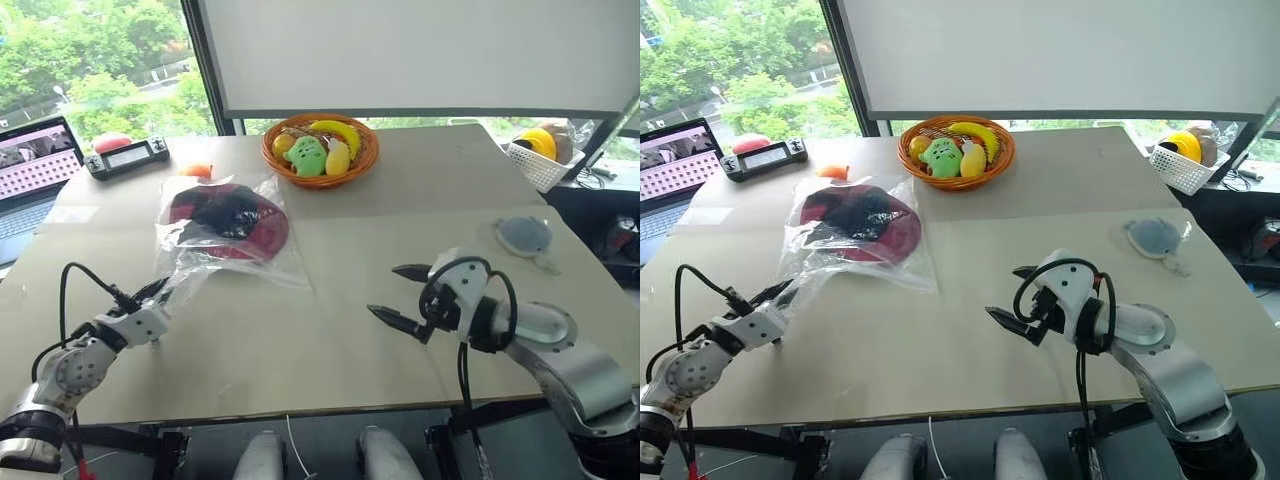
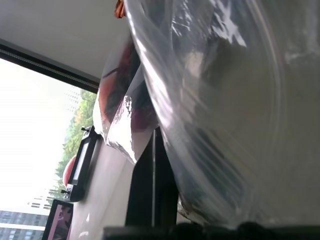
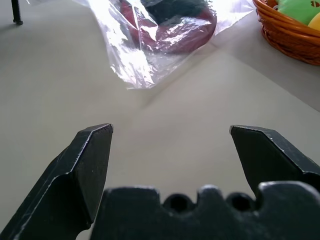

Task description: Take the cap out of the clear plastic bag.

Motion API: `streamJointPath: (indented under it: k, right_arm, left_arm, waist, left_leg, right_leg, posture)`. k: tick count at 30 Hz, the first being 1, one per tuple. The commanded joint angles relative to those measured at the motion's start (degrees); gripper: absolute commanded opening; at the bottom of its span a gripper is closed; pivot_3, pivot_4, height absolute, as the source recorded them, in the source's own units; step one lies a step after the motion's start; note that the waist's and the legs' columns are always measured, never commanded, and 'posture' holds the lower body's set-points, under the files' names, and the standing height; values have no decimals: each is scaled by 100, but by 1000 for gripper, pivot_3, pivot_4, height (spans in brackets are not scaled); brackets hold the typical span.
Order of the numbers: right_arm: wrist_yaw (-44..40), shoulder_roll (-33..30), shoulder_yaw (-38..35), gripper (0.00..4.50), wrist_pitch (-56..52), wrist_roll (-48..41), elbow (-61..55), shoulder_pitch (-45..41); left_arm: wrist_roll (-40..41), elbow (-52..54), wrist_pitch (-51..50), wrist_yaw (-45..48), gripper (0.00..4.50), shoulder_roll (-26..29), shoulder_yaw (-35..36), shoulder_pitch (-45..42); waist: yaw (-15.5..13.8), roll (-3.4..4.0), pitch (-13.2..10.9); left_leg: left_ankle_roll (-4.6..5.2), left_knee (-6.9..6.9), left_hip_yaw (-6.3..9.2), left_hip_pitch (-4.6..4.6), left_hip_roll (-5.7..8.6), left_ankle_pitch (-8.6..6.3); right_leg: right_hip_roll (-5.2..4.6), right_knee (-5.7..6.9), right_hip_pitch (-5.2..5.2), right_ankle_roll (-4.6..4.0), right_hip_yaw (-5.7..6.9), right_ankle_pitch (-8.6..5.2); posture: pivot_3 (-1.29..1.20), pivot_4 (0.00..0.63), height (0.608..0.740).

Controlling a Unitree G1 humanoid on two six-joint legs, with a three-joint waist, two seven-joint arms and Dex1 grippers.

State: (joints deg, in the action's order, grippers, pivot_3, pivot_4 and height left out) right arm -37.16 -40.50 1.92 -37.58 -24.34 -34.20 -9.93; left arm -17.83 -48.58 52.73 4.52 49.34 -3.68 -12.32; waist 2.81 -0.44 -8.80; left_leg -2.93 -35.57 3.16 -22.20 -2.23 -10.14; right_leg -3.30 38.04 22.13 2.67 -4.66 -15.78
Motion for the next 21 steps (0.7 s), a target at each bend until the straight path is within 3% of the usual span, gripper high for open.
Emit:
streamJointPath:
  k: [1, 7, 8, 16, 21]
  right_arm:
    - [-33, 44, -20, 4500, 154, 24, -105, -104]
    - [-61, 112, 8, 4500, 133, 65, -115, -126]
    - [-64, 118, 8, 4500, 136, 68, -114, -124]
    - [-165, 123, 28, 4500, 233, 128, 32, -138]
    - [-215, 125, 7, 4500, 291, 153, 105, -149]
  left_arm:
    - [-80, -539, -43, 63, 2175, 33, -37, 88]
    - [-15, -839, 327, 110, 4322, 46, 0, 127]
    - [78, -857, 478, 148, 4452, 37, 48, 175]
    - [-73, -1205, 1259, -51, 4452, 578, 191, 775]
    - [820, -1311, 766, 393, 4452, 584, 654, 548]
  waist:
    - [2, -2, -1]
    - [-11, -8, -2]
    - [-8, -8, -3]
    - [102, -25, -4]
    - [122, -36, -10]
  left_leg:
    - [0, 2, -1, -1, 0, 0]
    - [0, 25, -11, 0, 3, 0]
    - [0, 26, -12, 1, 3, 0]
    - [-8, 74, -30, -3, 2, -5]
    - [-11, 83, -33, -3, 0, -9]
  right_leg:
    - [0, 0, 2, 0, -1, 0]
    - [3, -6, 9, 3, -18, -3]
    - [3, -8, 9, 4, -20, -3]
    - [1, -52, 15, 12, -37, -9]
    - [3, -50, 23, 12, -40, -17]
  posture:
    - [0, 150, 735]
    - [0, 150, 735]
    - [0, 150, 735]
    - [0, 150, 735]
    - [0, 150, 735]
